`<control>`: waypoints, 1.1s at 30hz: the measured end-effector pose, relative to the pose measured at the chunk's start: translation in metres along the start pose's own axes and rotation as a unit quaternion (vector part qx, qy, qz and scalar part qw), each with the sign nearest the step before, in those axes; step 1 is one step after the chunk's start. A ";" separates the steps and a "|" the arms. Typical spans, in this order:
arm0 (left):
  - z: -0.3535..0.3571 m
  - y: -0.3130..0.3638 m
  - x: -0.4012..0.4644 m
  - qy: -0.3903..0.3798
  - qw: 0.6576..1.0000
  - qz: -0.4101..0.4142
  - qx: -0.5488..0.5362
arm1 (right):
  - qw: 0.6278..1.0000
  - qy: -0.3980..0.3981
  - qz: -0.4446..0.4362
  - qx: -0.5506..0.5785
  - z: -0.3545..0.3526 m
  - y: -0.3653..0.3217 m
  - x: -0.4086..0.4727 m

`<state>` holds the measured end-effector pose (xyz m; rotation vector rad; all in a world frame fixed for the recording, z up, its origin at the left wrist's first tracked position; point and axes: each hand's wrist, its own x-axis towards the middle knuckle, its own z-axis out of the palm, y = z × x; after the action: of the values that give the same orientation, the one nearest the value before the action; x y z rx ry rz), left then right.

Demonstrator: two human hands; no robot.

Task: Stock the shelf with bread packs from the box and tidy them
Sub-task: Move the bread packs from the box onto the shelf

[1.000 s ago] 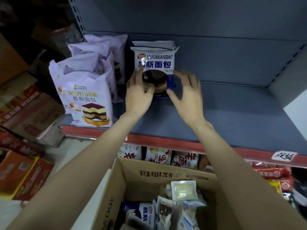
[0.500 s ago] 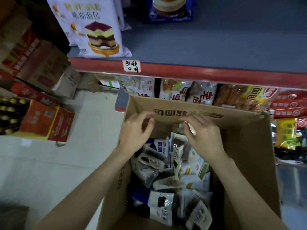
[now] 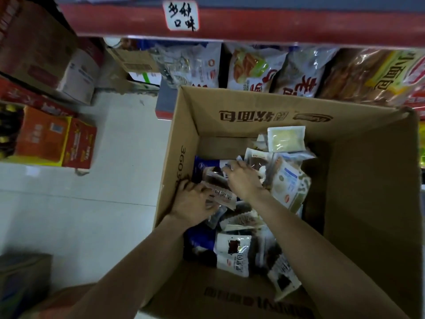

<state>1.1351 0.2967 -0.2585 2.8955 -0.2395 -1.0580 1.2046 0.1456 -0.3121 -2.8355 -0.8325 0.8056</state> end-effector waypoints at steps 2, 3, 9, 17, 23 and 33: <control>0.012 0.001 -0.002 0.030 0.999 0.000 0.016 | 0.999 -0.001 0.028 -0.028 0.002 -0.005 0.024; 0.018 0.001 -0.002 0.053 0.999 -0.006 0.003 | 0.999 -0.004 0.028 -0.035 0.004 -0.007 0.035; 0.035 -0.002 0.000 0.125 0.992 -0.004 -0.001 | 0.993 -0.108 0.009 -0.056 0.037 0.006 0.081; 0.028 0.002 -0.001 0.078 0.996 -0.012 0.043 | 0.967 -0.144 -0.049 -0.203 0.007 0.012 0.068; 0.028 0.004 -0.002 0.059 0.996 -0.021 0.065 | 0.970 -0.181 -0.102 -0.128 0.004 0.030 0.061; 0.022 0.004 -0.012 0.055 0.998 -0.007 0.011 | 0.991 0.119 -0.034 0.049 -0.015 0.035 0.014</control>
<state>1.1111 0.2950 -0.2673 2.9677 -0.2282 -0.8989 1.2387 0.1241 -0.3133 -2.7286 -0.8257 0.4718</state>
